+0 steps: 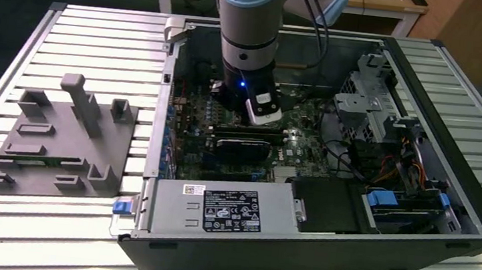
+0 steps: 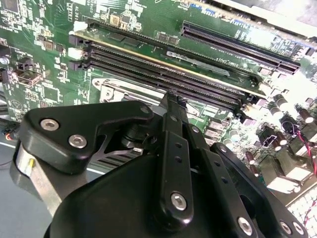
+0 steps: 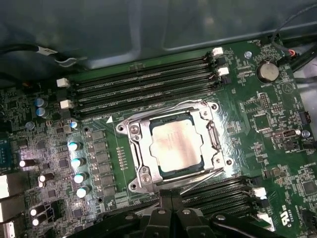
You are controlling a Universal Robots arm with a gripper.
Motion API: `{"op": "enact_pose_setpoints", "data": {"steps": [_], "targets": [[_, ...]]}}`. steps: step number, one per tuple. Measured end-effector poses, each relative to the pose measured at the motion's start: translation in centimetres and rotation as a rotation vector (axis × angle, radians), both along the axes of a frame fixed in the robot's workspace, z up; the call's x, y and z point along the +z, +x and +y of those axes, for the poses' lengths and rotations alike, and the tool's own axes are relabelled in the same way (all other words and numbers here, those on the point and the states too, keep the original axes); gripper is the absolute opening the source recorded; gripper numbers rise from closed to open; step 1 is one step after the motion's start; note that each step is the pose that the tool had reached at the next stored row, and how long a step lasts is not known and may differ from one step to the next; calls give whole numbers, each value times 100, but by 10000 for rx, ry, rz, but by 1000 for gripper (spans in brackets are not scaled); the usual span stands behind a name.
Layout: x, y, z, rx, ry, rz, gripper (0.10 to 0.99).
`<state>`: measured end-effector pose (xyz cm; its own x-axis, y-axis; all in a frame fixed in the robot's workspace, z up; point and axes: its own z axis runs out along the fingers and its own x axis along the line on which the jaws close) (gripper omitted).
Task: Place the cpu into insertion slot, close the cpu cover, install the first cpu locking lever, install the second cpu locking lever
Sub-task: 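Install the second cpu locking lever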
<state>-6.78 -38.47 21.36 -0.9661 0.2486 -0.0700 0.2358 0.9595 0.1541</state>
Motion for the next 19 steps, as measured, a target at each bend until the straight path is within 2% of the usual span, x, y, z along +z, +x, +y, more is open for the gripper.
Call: {"op": "enact_pose_setpoints", "data": {"steps": [3,9,14,19], "targets": [[0,0,-4,2,8,1,114],[-25,-53,-61,20,164,0,114],[-59,-98,-102,27,467,1,114],[-83,-126,-156,27,937,0,114]]}}
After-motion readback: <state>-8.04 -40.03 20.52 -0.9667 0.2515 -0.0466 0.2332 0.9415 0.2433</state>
